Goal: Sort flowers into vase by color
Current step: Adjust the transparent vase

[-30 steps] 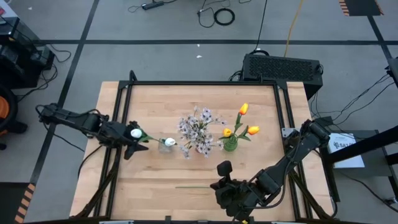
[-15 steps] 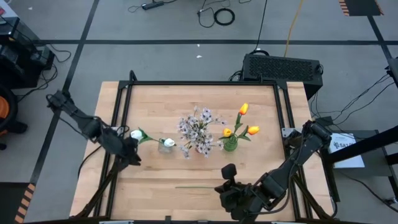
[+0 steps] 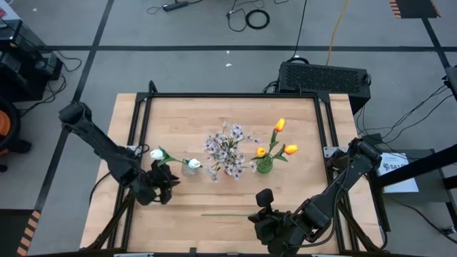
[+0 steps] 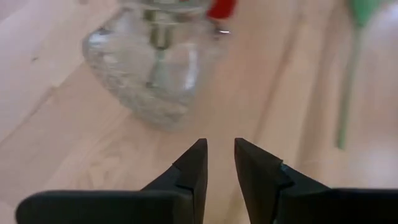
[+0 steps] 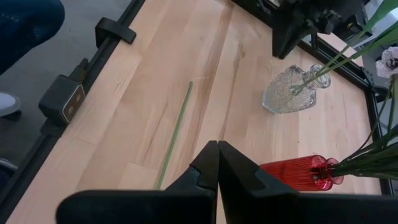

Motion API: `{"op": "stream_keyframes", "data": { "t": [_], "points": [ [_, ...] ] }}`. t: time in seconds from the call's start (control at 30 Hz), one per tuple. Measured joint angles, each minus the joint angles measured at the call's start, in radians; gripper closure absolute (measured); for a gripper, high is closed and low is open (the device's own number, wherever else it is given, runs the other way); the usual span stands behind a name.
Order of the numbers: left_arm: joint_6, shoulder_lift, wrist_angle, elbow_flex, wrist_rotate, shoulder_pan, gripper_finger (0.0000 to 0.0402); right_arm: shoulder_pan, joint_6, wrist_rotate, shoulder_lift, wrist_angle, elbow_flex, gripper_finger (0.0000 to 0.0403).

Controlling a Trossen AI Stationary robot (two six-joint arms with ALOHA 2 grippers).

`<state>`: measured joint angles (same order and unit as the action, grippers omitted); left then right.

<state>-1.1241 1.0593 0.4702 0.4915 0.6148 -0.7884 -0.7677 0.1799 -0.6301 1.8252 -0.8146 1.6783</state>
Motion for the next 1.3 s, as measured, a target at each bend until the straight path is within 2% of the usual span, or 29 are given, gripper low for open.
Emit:
{"op": "stream_keyframes", "data": {
  "t": [0.33, 0.5, 1.03, 1.3],
  "points": [
    [-0.075, 0.175, -0.001, -0.001, 0.113, 0.003, 0.0337, 0.000, -0.005, 0.000, 0.000, -0.003, 0.000, 0.0403],
    [-0.075, 0.220, -0.020, -0.001, 0.127, 0.003, 0.0349, 0.000, -0.008, 0.000, 0.000, -0.003, 0.000, 0.0403],
    [-0.073, 0.263, -0.057, -0.001, 0.197, 0.003, 0.0350, 0.000, -0.008, 0.000, 0.001, -0.002, 0.000, 0.0403],
    [0.003, 0.263, -0.125, -0.001, 0.210, 0.016, 0.0350, 0.000, -0.008, 0.000, 0.001, -0.002, 0.000, 0.0403]
  ]
}}
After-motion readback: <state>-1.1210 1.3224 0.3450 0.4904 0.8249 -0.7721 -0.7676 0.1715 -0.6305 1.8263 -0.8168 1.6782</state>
